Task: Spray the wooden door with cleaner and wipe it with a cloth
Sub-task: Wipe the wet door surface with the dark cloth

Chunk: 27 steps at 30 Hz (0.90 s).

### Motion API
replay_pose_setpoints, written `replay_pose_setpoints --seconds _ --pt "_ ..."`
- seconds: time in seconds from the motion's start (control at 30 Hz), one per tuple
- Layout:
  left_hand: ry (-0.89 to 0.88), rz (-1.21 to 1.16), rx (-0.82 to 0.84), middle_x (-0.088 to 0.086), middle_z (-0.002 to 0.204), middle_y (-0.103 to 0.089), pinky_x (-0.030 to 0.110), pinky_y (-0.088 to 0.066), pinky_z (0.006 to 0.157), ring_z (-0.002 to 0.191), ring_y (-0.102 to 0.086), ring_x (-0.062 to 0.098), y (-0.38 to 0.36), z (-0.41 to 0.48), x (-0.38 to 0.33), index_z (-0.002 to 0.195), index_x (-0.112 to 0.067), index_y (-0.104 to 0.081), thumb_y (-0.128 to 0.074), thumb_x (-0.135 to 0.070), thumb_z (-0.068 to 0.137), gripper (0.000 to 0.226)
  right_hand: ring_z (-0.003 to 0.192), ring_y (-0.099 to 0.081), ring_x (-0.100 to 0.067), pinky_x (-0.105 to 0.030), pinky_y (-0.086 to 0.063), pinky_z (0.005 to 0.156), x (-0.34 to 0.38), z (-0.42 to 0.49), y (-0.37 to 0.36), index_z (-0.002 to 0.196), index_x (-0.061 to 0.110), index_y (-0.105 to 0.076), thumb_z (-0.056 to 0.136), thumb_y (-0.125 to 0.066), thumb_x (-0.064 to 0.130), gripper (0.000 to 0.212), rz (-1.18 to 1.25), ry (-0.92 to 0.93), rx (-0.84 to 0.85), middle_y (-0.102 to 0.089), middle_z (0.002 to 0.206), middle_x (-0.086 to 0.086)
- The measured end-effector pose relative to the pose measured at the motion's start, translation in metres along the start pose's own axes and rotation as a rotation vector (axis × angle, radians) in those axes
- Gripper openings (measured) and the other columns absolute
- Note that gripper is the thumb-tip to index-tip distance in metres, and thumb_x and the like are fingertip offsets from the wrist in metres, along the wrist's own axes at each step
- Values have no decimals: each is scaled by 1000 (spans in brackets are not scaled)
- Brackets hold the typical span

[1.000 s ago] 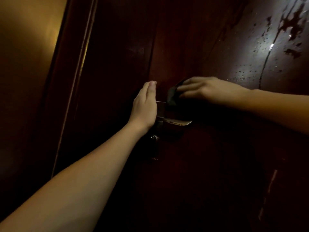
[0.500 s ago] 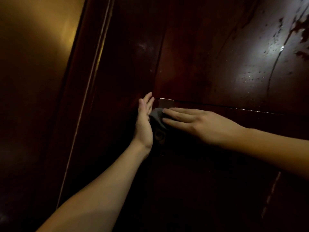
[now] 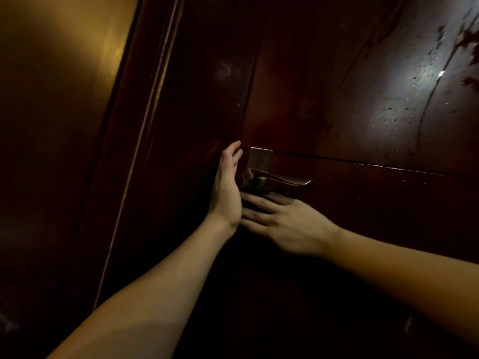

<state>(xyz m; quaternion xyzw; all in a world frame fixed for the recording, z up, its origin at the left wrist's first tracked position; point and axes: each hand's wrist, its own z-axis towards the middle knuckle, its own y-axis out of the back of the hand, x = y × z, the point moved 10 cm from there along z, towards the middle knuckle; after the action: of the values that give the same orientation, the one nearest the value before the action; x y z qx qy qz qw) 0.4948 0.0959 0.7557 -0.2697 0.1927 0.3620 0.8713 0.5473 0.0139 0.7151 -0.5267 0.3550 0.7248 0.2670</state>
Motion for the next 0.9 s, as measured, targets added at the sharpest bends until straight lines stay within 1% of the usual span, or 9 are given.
replay_pose_setpoints --seconds 0.07,0.17,0.23,0.37,0.43,0.57,0.63,0.73,0.9 --pt "-4 21 1 -8 157 -48 32 -35 118 142 -46 5 -1 -1 0 149 -38 -48 -19 -68 97 67 139 -50 -30 -50 -34 112 1 14 -5 135 17 -65 90 -30 26 59 10 -43 13 -64 141 -9" --pt "-32 72 -3 -14 151 -51 26 -39 113 136 -48 -2 -2 -2 0 148 -39 -49 -21 -69 94 68 133 -56 -35 -53 -34 116 1 13 -16 141 19 -59 93 -31 32 56 35 -82 51 -61 143 -9" --pt "-78 160 -4 -17 147 -51 22 -39 108 133 -49 -3 -3 -4 -3 149 -37 -48 -19 -67 96 67 139 -48 -34 -52 -29 119 -3 1 -23 150 22 -45 98 -34 43 58 30 -124 69 -52 153 -6" --pt "-137 315 11 -14 140 -58 33 -44 111 130 -54 5 -6 -6 -1 149 -40 -46 -16 -68 98 65 156 -15 -33 -52 -12 127 -15 -40 -34 163 28 -21 106 -29 53 63 -13 -188 92 -17 169 -5" --pt "-169 373 16 -11 146 -54 35 -41 115 135 -50 5 -10 -7 0 152 -41 -41 -17 -66 100 63 154 -23 -34 -50 -10 127 -25 -62 -34 163 29 -21 106 -28 57 64 -19 -216 133 -20 169 -6" --pt "-340 507 27 -17 172 -6 33 -30 120 156 -18 4 -23 -23 -6 162 -49 -14 -20 -59 104 58 144 -43 -32 -48 -22 123 -82 -95 -18 159 31 -33 104 -28 53 60 -86 -356 161 -33 166 -5" --pt "-397 656 67 -23 170 20 43 -30 123 159 -3 7 -30 -35 1 158 -57 5 -19 -61 103 60 152 -31 -31 -49 -22 123 -124 -111 -3 162 32 -27 104 -23 52 61 -109 -484 136 -22 170 -4" --pt "-409 887 66 -9 166 37 56 -20 127 159 13 15 -33 -55 27 159 -48 18 -21 -58 103 69 159 -7 -32 -50 -10 127 -149 -122 9 164 34 -14 105 -19 52 62 -101 -599 92 -10 172 -8" --pt "-541 1177 189 11 173 17 49 4 130 162 10 24 -59 -97 68 167 -25 -3 -22 -48 108 66 148 -37 -37 -53 -11 124 -12 -132 -25 159 38 -30 100 -38 49 61 -43 -131 162 -24 169 -8"
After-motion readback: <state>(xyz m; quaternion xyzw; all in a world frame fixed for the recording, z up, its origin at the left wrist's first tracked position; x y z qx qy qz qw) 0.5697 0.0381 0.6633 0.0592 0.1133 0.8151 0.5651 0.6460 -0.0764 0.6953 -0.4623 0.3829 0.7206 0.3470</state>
